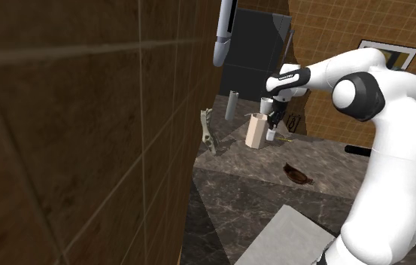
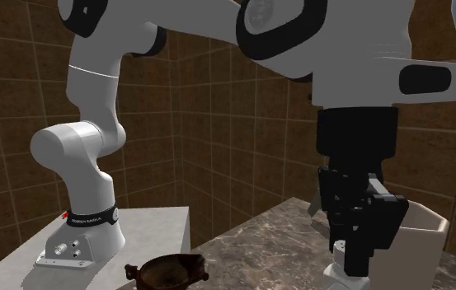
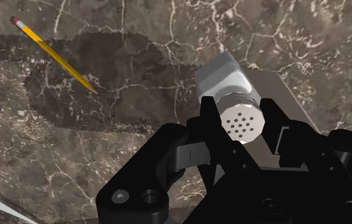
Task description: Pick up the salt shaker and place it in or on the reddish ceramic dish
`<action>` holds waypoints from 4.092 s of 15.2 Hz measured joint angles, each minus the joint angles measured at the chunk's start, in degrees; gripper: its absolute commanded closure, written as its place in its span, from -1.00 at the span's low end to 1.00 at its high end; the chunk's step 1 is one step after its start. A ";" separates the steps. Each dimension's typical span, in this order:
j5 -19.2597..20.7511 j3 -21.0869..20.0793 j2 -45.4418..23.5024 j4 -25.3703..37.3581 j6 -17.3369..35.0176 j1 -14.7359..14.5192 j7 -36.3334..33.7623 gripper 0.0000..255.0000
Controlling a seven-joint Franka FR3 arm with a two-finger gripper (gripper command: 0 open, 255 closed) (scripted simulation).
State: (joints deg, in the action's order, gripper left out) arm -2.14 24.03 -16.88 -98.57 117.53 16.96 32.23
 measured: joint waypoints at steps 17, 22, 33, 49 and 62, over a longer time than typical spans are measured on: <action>7.42 0.81 16.77 -11.14 -4.36 -2.27 -3.25 1.00; 12.95 0.31 29.40 -22.21 -5.14 -1.61 -5.36 1.00; 19.79 -2.82 51.20 -39.20 -9.69 2.42 -8.39 1.00; 22.22 -0.07 48.50 -49.79 3.53 3.28 -9.55 1.00; 22.44 0.34 47.38 -50.92 5.79 3.21 -9.84 -1.00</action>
State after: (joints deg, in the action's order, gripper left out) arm 20.30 24.37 30.49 -149.49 123.33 20.18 22.39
